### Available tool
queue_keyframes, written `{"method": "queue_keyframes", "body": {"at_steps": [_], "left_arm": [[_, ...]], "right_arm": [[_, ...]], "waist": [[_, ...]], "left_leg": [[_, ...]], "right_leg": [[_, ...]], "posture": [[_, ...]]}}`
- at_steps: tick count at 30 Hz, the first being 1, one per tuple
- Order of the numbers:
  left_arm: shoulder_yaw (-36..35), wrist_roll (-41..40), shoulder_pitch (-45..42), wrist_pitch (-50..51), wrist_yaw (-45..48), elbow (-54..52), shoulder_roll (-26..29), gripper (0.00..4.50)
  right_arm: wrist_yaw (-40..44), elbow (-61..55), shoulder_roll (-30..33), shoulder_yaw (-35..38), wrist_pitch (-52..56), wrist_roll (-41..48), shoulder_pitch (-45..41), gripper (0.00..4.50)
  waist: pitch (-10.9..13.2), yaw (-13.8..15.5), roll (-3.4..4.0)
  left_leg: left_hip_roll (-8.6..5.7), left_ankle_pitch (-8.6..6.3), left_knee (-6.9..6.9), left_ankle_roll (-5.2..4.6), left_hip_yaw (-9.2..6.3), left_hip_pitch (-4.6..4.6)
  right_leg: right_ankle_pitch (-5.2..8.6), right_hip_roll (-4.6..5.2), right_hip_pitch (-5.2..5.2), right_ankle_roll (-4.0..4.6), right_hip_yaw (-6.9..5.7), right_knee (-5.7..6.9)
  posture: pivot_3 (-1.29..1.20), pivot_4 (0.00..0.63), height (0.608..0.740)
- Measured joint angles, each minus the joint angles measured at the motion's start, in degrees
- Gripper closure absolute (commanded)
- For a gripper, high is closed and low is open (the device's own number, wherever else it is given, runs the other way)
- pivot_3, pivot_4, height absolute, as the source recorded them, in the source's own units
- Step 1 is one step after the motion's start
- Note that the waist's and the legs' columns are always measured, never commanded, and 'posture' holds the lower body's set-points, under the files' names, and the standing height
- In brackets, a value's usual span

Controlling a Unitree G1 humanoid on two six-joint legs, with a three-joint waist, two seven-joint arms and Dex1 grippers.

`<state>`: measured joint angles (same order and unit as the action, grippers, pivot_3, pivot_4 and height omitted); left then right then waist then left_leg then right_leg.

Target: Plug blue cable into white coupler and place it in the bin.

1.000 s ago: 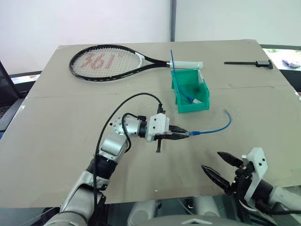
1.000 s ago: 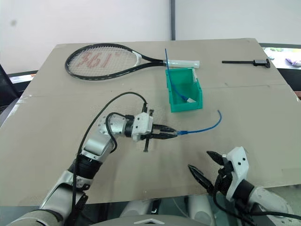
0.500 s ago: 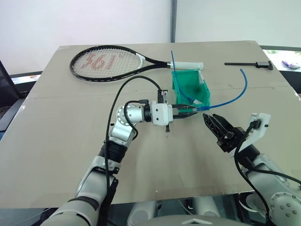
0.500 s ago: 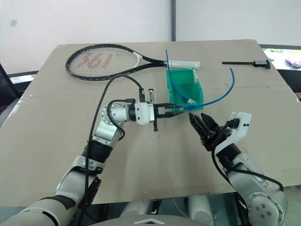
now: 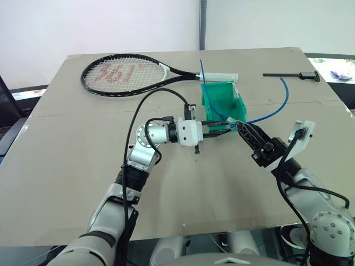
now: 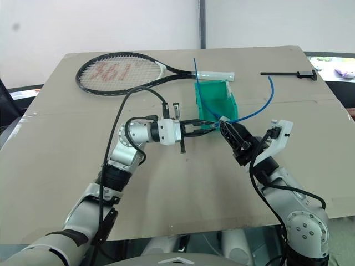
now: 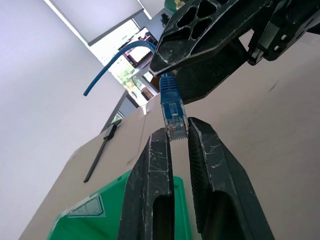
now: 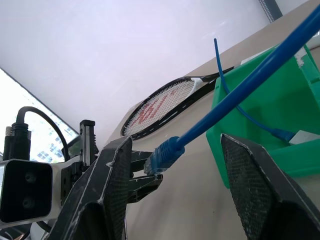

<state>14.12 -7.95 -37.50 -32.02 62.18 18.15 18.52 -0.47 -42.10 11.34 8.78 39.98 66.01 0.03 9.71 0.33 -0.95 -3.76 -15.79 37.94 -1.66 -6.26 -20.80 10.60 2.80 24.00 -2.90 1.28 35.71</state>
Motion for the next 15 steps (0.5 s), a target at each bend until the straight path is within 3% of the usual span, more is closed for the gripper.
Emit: {"method": "queue_keyframes", "body": {"at_steps": [2,3,13,14,15], "left_arm": [[0.00,-0.01,0.08,0.03,-0.01,-0.19,0.04,4.50],[0.01,-0.01,0.17,0.07,-0.01,-0.32,0.06,4.50],[-0.09,-1.95,2.10,3.33,0.23,-2.04,0.60,4.50],[-0.14,-3.22,2.64,5.70,0.33,-3.01,0.62,3.58],[-0.52,-4.89,3.44,9.40,0.00,-4.42,0.73,3.18]], "right_arm": [[0.02,0.42,0.63,-0.56,-0.07,0.15,-0.42,4.04],[0.09,0.50,0.80,-0.89,-0.11,0.59,-0.53,4.38],[0.09,1.27,2.51,-1.86,-0.31,2.03,-1.15,4.45],[0.09,1.42,2.65,-2.00,-0.34,2.09,-1.40,4.50],[0.11,1.46,2.87,-2.19,-0.34,2.49,-1.59,4.50]], "waist": [[0.00,-0.08,0.00],[0.00,-0.12,0.00],[0.00,-0.87,0.00],[0.00,-0.96,0.00],[0.00,-1.04,0.00]], "left_leg": [[0.00,0.00,0.00,0.00,-0.01,0.01],[0.01,0.00,0.00,0.00,-0.01,0.01],[0.01,0.00,0.00,0.00,-0.01,0.01],[0.01,0.00,0.00,0.00,-0.01,0.01],[0.01,0.00,0.00,0.00,-0.02,0.01]], "right_leg": [[0.00,-0.01,0.00,-0.01,0.00,0.00],[0.01,-0.01,0.00,-0.02,-0.01,0.01],[0.02,0.00,0.00,-0.04,0.00,0.01],[0.04,0.00,0.00,-0.06,0.00,0.01],[0.10,0.00,0.00,-0.17,0.00,0.01]], "posture": [[0.00,0.150,0.740],[0.00,0.150,0.740],[0.00,0.150,0.740],[0.00,0.150,0.740],[0.00,0.150,0.740]]}}
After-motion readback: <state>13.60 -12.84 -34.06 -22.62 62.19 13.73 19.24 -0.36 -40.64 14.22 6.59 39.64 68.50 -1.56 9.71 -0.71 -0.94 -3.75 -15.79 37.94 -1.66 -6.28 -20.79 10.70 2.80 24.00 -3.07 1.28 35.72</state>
